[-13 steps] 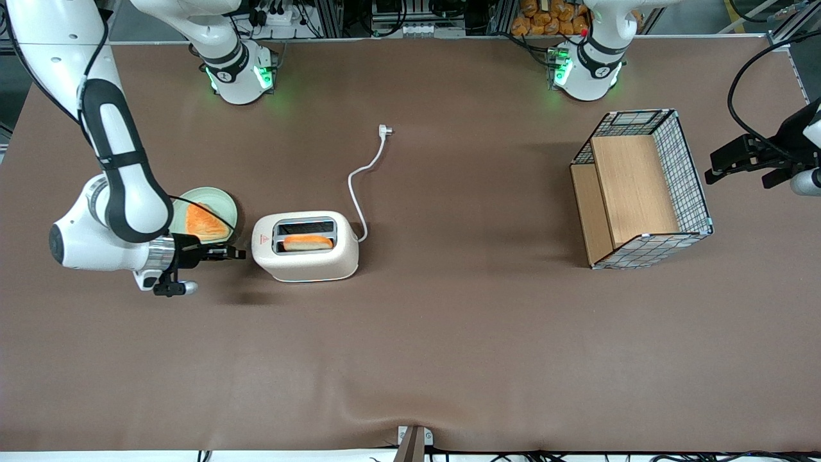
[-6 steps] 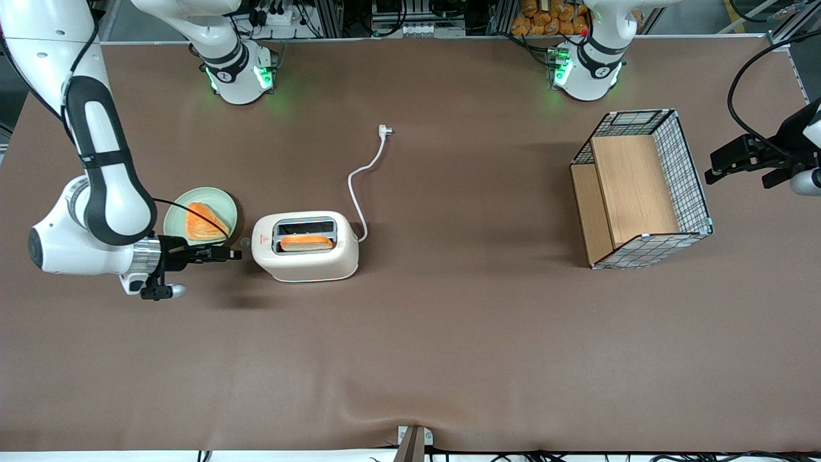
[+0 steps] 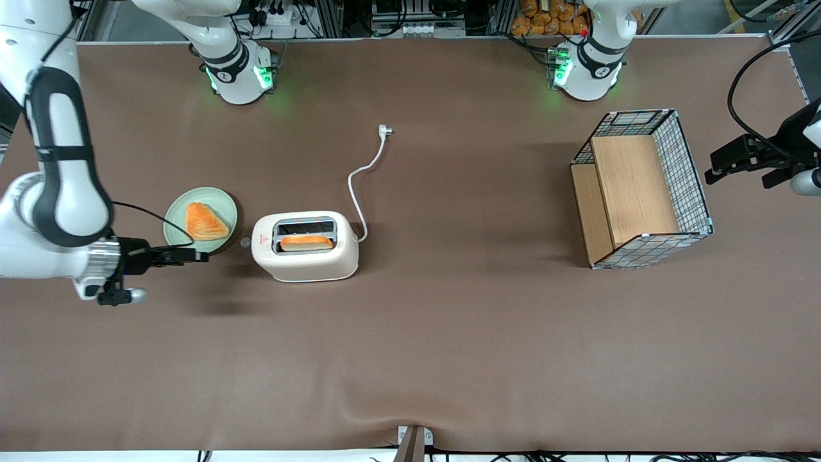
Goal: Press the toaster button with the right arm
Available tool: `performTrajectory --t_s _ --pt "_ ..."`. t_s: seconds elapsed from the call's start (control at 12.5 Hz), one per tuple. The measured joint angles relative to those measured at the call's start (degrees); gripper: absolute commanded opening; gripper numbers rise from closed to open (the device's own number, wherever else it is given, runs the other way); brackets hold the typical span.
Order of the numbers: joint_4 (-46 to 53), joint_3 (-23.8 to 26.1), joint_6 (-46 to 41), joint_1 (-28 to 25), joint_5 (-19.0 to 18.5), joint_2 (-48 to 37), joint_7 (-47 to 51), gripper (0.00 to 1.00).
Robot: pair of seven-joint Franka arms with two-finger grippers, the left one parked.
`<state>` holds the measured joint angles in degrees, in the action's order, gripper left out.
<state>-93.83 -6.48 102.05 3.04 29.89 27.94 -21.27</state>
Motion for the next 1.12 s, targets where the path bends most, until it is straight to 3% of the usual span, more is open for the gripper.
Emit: performTrajectory --t_s 0.32,0.88,1.12 --pt "5.26 -0.81 -2.93 0.04 -4.65 -0.96 -0.05 1.00" --pt "6.35 -5.59 -8.84 -1.22 -5.69 -6.98 1.80 1.00" --pt "6.56 -5.89 -10.04 -3.06 -11.83 -10.56 8.11 1.00"
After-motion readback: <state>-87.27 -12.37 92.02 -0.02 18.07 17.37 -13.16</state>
